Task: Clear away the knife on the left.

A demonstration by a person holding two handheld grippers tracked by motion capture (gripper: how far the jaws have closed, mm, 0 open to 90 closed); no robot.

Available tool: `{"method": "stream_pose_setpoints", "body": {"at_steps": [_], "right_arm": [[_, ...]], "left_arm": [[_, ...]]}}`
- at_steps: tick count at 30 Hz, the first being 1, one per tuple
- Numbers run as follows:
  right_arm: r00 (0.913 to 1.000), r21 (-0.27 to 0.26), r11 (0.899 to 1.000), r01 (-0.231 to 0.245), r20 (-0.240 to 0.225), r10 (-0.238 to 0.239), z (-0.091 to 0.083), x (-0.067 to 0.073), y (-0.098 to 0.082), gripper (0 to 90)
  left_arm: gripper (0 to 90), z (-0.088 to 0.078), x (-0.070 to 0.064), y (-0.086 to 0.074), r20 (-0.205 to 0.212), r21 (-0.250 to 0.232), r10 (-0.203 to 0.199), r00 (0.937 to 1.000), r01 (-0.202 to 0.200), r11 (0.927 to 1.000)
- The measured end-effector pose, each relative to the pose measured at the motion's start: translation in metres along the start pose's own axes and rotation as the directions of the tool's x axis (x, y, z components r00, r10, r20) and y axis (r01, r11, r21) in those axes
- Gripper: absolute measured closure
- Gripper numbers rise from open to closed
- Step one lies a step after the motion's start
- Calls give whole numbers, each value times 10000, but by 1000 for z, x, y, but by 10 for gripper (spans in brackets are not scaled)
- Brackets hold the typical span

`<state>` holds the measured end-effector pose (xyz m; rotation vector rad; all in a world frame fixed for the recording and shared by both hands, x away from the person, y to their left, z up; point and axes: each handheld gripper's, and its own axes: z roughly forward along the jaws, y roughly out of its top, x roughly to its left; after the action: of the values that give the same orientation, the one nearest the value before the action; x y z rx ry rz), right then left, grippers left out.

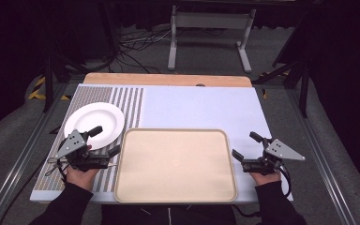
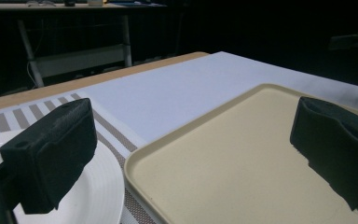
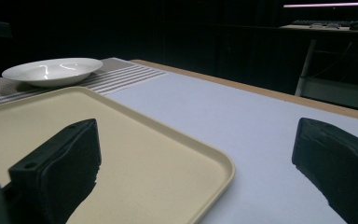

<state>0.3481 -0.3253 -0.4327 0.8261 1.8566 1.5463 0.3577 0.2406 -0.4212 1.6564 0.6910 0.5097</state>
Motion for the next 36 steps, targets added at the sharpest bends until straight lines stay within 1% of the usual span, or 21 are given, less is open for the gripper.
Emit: {"method": "stream_pose_setpoints", "body": {"at_steps": [2, 3, 4, 6, 9, 11, 12, 16, 17, 18, 19, 20, 21, 22, 23, 24, 25, 26, 30, 31, 36], "right_arm": [[10000, 9, 10000, -6, 3, 6, 0, 0, 0, 19], [10000, 29, 10000, -90, 19, 90, -1, 0, 0, 18], [10000, 29, 10000, -90, 19, 90, -1, 0, 0, 18], [9999, 44, 9999, -145, 9, 145, 0, -1, -1, 18], [9999, 99, 9998, -161, -5, 161, 1, 0, -1, 18], [9999, 100, 9998, -160, -8, 160, 1, 0, -1, 18], [9999, 100, 9998, -160, -8, 160, 1, 0, -1, 18], [9998, 136, 9997, -182, -1, 182, 1, 0, -1, 18], [9998, 136, 9997, -182, -1, 182, 1, 0, -1, 18], [9999, 151, 9998, -158, -5, 158, 2, 0, -2, 18], [9999, 161, 9997, -172, -18, 172, 2, 0, -2, 18], [9998, 157, 9997, -186, -18, 186, 2, 0, -2, 18], [9998, 157, 9997, -208, -14, 208, 2, 0, -2, 18], [9998, 157, 9997, -208, -14, 208, 2, 0, -2, 18], [9998, 163, 9996, -223, -11, 223, 2, -1, -2, 18], [9997, 170, 9996, -226, -17, 227, 2, -1, -2, 18], [9997, 188, 9995, -244, -27, 244, 2, -1, -2, 19], [9997, 198, 9995, -249, -47, 250, 2, -1, -3, 18], [9996, 243, 9993, -278, -75, 280, 3, -1, -3, 18], [9994, 293, 9991, -322, -125, 325, 4, -1, -4, 19], [9993, 337, 9988, -359, -115, 363, 4, -1, -4, 19]], "left_arm": [[19, -1, 1, 3, 168, 342, 38, 9999, -43, 9994], [42, -3, 1, 4, 312, 375, 154, 9994, -166, 9992], [43, -3, 1, 4, 312, 375, 154, 9994, -166, 9992], [43, -6, 2, 6, 482, 551, 218, 9986, -244, 9982], [41, -8, 1, 10, 433, 677, 412, 9982, -441, 9967], [44, -13, 2, 16, 363, 832, 696, 9969, -724, 9939], [51, -13, 2, 16, 363, 832, 696, 9969, -724, 9939], [68, -20, 4, 22, 510, 1263, 931, 9943, -989, 9871], [68, -21, 4, 23, 482, 1314, 976, 9941, -1032, 9859], [70, -22, 5, 25, 612, 1571, 1063, 9925, -1147, 9809], [72, -22, 5, 28, 816, 2079, 1372, 9872, -1515, 9664], [65, -22, 4, 30, 783, 2383, 1560, 9847, -1704, 9561], [53, -22, 4, 30, 783, 2383, 1560, 9847, -1704, 9561], [53, -22, 3, 32, 818, 2684, 1758, 9810, -1915, 9441], [53, -21, 3, 33, 1047, 3052, 1787, 9783, -2026, 9305], [52, -20, 3, 34, 1154, 3309, 1828, 9763, -2113, 9197], [52, -20, 2, 35, 1222, 3551, 1974, 9727, -2285, 9065], [52, -19, 2, 35, 1279, 3759, 2010, 9712, -2350, 8964], [51, -14, -1, 35, 1668, 4444, 2186, 9614, -2712, 8538], [61, -13, -2, 35, 1734, 4697, 2294, 9578, -2851, 8355], [71, -13, -3, 37, 1987, 5197, 2224, 9545, -2950, 8018]]}}
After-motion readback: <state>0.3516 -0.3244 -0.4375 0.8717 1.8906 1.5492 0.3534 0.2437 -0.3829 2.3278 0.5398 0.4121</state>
